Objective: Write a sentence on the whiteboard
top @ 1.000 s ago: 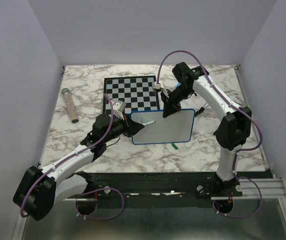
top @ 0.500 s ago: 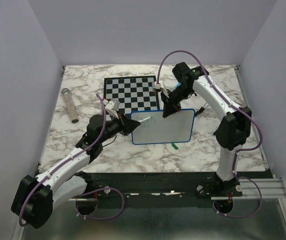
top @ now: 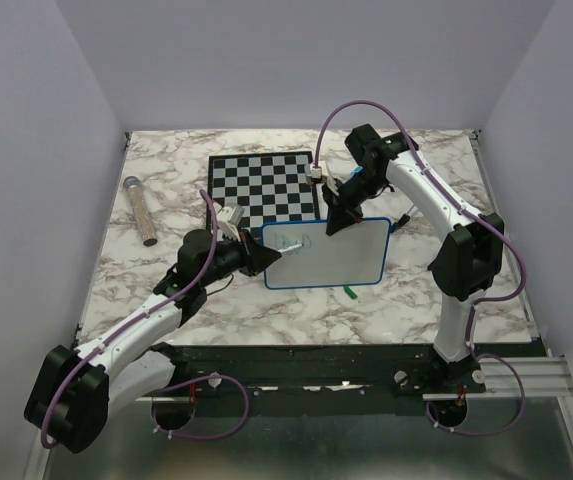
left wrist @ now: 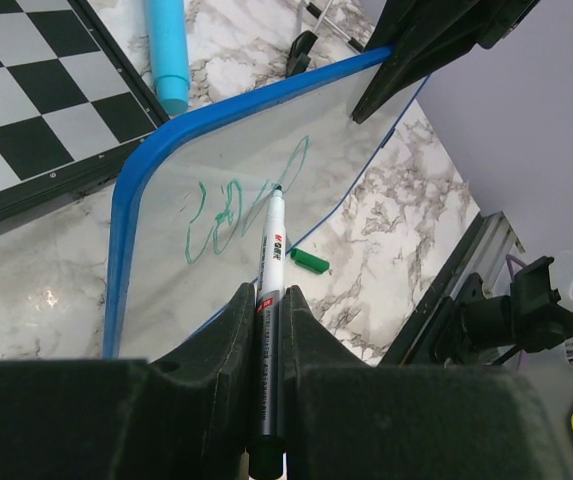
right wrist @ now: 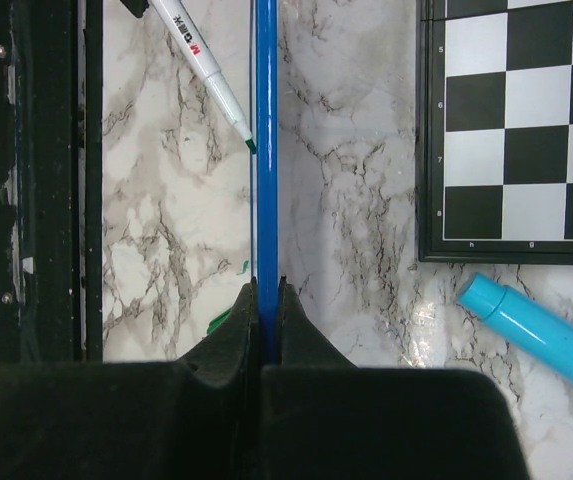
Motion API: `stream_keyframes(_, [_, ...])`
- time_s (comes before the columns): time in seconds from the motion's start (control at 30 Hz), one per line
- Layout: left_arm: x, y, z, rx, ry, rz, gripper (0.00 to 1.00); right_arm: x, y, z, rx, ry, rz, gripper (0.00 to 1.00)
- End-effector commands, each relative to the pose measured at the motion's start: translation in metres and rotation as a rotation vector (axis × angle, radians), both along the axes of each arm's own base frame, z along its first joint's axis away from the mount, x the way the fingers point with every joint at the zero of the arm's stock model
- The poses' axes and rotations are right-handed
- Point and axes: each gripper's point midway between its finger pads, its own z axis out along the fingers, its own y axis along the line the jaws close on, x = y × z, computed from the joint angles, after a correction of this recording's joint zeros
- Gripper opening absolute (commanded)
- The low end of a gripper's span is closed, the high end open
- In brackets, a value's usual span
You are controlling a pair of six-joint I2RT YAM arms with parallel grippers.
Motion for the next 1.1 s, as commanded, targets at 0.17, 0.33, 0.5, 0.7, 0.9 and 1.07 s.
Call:
stream_keyframes(0.17, [-0.003,0.007,-0.03,0.09,0.061,-0.005,0.0,-0.017,-0.005,-0.01,-0.031,0.072,0.035,0.01])
stream_keyframes(0.33, [-0.002,0.003,-0.029,0.071,0.06,-0.021,0.0,-0.017,-0.005,-0.011,-0.032,0.076,0.032,0.0])
stream_keyframes(0.5, [0.002,-0.003,-0.026,0.044,0.059,-0.033,0.0,-0.017,-0.005,-0.011,-0.034,0.075,0.034,0.0])
stream_keyframes(0.7, [0.008,-0.011,-0.02,0.017,0.049,-0.047,0.0,-0.018,-0.005,-0.012,-0.035,0.077,0.035,0.0])
stream_keyframes(0.9, [0.011,-0.017,0.0,-0.038,0.011,-0.06,0.0,-0.018,-0.005,-0.012,-0.035,0.078,0.035,0.01])
stream_keyframes(1.07, [0.004,-0.018,0.027,-0.109,-0.026,-0.08,0.0,-0.017,-0.006,-0.013,-0.039,0.08,0.035,0.0])
